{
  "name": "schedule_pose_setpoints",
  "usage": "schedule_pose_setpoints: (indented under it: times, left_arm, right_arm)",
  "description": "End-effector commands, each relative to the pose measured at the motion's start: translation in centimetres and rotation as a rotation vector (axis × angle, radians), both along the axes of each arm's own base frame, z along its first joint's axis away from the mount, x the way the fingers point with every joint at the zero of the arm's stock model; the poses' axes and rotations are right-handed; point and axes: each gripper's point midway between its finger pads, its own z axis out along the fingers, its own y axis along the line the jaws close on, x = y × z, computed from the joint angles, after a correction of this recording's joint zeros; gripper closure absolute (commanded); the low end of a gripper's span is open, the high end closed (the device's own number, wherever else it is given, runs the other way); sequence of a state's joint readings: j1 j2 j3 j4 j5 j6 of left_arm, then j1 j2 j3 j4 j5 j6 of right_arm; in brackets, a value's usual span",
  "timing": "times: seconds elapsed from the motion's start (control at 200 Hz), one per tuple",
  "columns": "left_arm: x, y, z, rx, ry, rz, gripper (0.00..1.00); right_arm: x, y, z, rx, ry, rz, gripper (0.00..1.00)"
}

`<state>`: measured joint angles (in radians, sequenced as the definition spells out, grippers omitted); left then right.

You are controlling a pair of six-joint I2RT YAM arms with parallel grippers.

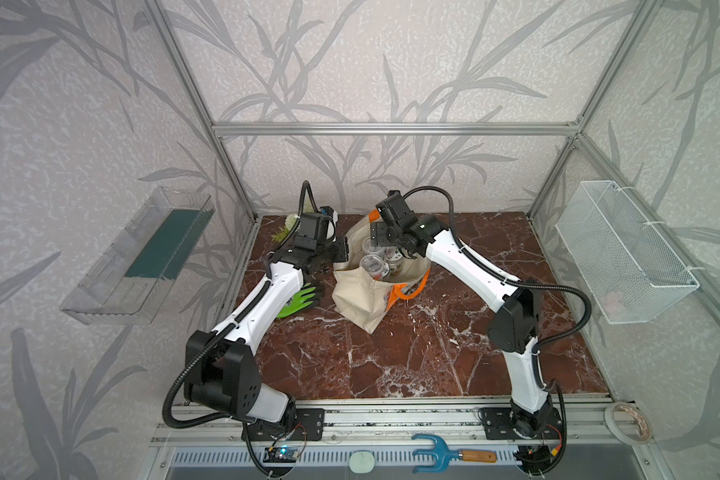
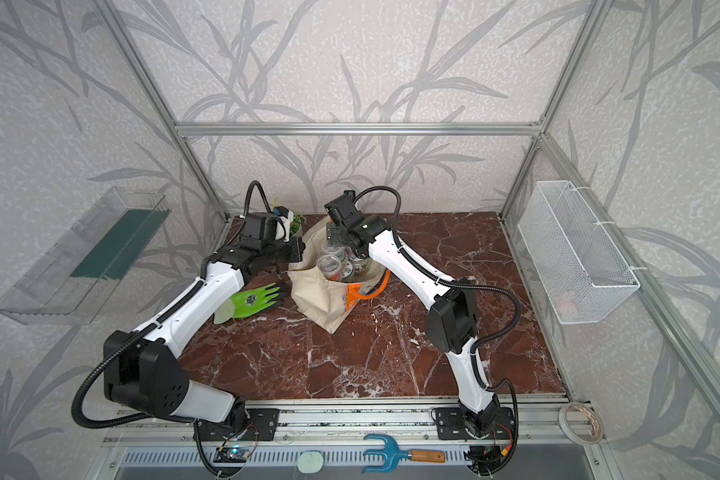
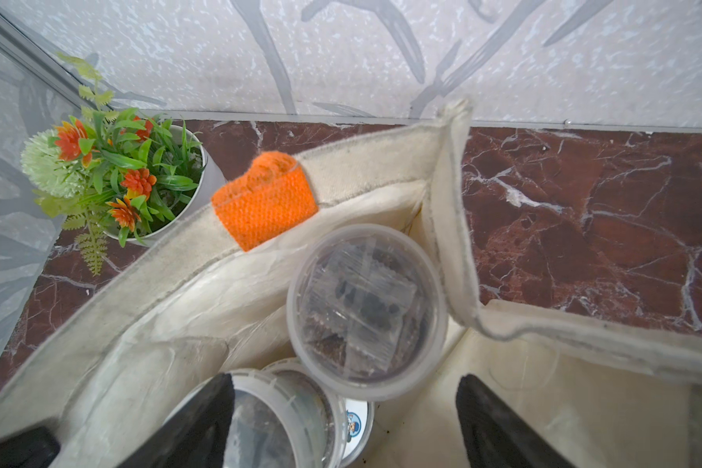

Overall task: Take out the seed jars from the canvas bag
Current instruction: Pick up the seed jar from the canvas bag.

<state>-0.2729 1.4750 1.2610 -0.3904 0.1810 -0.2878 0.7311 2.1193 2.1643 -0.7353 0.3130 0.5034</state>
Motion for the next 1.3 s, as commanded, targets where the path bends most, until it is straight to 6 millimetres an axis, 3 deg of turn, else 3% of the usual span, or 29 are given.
schedule_pose_setpoints:
  times: [0.0,0.75,1.015,1.15,1.215,1.295]
  left_arm:
    - [-0.4,0.2,0.2,0.007,-0.006,0.009,1.0]
    - [-0.6,0.1,0.2,0.0,-0.002,0.006,1.0]
    - [-0.6,0.2,0.2,0.001,0.003,0.006,1.0]
    - [-0.6,0.1,0.3,0.0,0.001,0.005,1.0]
    - [-0.6,0.1,0.3,0.002,0.003,0.005,1.0]
    - [-0.6,0.1,0.4,0.002,0.001,0.005,1.0]
  right_arm:
    - [0.6,-0.4,0.6,-0.027,-0.019,-0.021,0.15]
    - [2.9,0.2,-1.4,-0.074,-0.008,-0.034,0.22]
    - [3.1,0.0,-2.3,-0.101,0.016,-0.04,0.16]
    - [3.2,0.2,-2.4,-0.093,0.019,-0.032,0.22]
    - [3.2,0.4,-2.5,-0.092,0.021,-0.023,0.3]
    - [3.1,0.4,-2.4,-0.089,0.021,-0.018,0.31]
